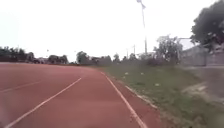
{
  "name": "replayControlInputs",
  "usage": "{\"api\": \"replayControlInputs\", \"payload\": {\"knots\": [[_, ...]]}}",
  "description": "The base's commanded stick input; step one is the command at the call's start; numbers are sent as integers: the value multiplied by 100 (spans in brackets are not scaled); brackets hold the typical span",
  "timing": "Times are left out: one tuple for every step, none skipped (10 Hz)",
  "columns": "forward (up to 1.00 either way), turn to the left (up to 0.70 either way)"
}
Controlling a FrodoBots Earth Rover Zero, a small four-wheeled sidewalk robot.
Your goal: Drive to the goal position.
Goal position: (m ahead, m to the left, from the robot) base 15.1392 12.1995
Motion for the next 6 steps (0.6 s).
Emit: {"api": "replayControlInputs", "payload": {"knots": [[45,27],[45,27],[45,27],[45,27],[45,27],[45,27]]}}
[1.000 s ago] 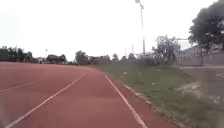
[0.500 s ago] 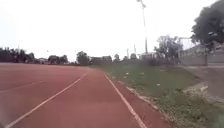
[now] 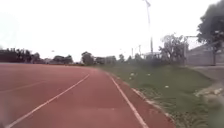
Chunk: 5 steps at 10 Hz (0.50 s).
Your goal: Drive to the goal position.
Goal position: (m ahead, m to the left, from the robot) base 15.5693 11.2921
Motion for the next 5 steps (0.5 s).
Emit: {"api": "replayControlInputs", "payload": {"knots": [[45,27],[45,27],[45,27],[45,27],[45,27]]}}
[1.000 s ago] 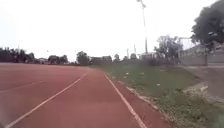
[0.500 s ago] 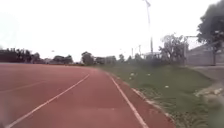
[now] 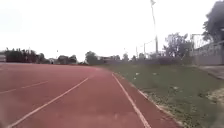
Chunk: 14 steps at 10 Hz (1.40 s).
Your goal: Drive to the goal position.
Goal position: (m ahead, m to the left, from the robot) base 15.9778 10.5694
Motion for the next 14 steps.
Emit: {"api": "replayControlInputs", "payload": {"knots": [[45,27],[45,27],[45,27],[45,27],[45,27],[45,27],[45,27],[45,27],[45,27],[45,27],[45,27],[45,27],[45,27],[45,27]]}}
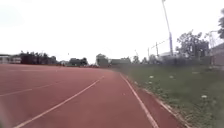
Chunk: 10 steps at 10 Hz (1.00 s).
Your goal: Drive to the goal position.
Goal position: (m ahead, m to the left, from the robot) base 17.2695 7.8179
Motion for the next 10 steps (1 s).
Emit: {"api": "replayControlInputs", "payload": {"knots": [[45,27],[45,22],[45,10],[45,0],[45,0],[45,0],[45,0],[45,15],[45,27],[45,27]]}}
